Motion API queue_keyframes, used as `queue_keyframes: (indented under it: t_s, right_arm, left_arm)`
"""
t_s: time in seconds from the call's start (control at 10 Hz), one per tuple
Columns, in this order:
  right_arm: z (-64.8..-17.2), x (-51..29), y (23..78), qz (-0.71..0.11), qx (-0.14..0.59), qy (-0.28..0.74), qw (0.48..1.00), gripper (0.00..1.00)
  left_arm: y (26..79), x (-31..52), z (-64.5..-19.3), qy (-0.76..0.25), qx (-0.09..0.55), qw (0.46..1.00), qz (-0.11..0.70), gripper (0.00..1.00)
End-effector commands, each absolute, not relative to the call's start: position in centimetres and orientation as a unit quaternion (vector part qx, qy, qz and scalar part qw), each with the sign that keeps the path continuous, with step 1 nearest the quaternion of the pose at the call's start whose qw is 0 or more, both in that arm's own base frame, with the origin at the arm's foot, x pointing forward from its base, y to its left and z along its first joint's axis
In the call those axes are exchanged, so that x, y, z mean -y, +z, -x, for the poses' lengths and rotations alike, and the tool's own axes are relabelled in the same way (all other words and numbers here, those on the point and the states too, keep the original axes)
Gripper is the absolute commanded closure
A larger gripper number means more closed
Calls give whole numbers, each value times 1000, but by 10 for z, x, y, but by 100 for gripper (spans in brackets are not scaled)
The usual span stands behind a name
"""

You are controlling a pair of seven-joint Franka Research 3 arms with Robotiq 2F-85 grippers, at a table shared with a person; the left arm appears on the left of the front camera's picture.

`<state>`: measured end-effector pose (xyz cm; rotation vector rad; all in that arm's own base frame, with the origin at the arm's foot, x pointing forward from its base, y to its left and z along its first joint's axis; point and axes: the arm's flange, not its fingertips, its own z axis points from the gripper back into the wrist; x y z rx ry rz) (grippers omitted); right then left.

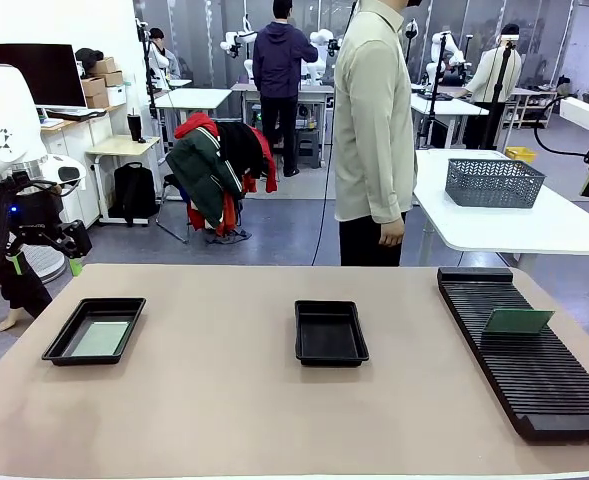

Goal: Inspect and transfer BCBs to ESD trays.
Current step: Pick up the Blank PCB from the PCB Rack and place it in the right ESD tray.

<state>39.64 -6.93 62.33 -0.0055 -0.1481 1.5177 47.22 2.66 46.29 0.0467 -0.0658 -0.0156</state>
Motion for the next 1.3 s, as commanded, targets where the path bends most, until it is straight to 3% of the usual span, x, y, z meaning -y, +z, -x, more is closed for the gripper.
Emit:
queue_keyframes:
  t_s: [0.0, 0.1, 0.9, 1.2]
  right_arm:
    - [-399, 78, 618, 7, 81, 707, 702, 0]
    - [-396, 69, 623, 3, 67, 687, 723, 0]
    - [-396, 71, 624, 5, 68, 694, 717, 0]
    - [-413, 68, 583, 11, 74, 698, 712, 0]
  left_arm:
    - [462, -26, -472, -7, 36, 999, -23, 0]
    - [462, -26, -472, -7, 36, 999, -23, 0]
    - [462, -26, -472, -7, 36, 999, -23, 0]
    - [462, -26, -472, -7, 36, 999, -23, 0]
